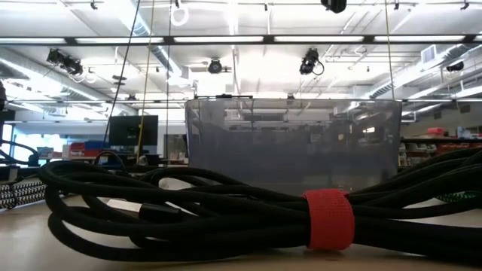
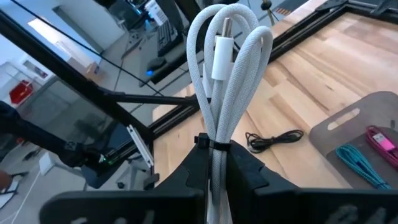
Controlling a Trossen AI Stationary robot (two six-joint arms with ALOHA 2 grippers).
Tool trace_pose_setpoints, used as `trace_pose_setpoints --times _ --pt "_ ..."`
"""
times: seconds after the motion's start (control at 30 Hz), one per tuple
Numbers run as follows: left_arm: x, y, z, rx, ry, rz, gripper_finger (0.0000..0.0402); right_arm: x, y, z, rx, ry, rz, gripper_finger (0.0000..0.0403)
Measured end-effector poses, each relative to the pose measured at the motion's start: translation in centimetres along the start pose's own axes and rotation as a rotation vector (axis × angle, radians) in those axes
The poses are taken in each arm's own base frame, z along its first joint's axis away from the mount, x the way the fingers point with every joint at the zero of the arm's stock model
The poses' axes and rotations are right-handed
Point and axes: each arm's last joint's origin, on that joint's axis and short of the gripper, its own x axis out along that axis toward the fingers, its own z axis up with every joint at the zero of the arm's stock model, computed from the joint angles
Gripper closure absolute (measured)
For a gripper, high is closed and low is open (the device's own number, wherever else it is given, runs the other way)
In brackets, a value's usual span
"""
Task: Pick and place USB-C Cables
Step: Put the white charger cable into the bottom black transparent bin
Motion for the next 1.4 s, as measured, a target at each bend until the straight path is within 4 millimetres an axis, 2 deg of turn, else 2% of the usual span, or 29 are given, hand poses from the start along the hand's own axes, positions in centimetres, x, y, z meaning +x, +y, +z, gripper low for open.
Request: trace_pose_setpoints --times 0.23,0.47,0.63,0.93,1.13,1.4 --pt "3.3 -0.2 1.0 0.05 -0.041 -0.038 0.0209 0.1 0.5 -0.1 -0.012 -0.005 0.033 0.037" --pt "3.6 -0.1 2.3 0.089 -0.162 -0.03 0.0181 0.2 0.9 -0.1 -0.035 -0.031 0.056 0.037" --pt "3.4 -0.4 3.1 0.105 -0.246 -0.092 0.0178 0.8 1.2 0.1 -0.08 -0.062 0.086 0.037" --pt "3.3 -0.5 3.4 0.083 -0.274 -0.129 0.0178 1.5 1.4 0.3 -0.133 -0.108 0.112 0.037" --pt "4.2 -0.2 3.2 0.068 -0.249 -0.133 0.0178 1.4 1.6 0.8 -0.175 -0.163 0.132 0.037" --pt "5.5 0.1 3.5 0.077 -0.27 -0.133 0.0183 1.8 1.5 0.6 -0.163 -0.145 0.123 0.037"
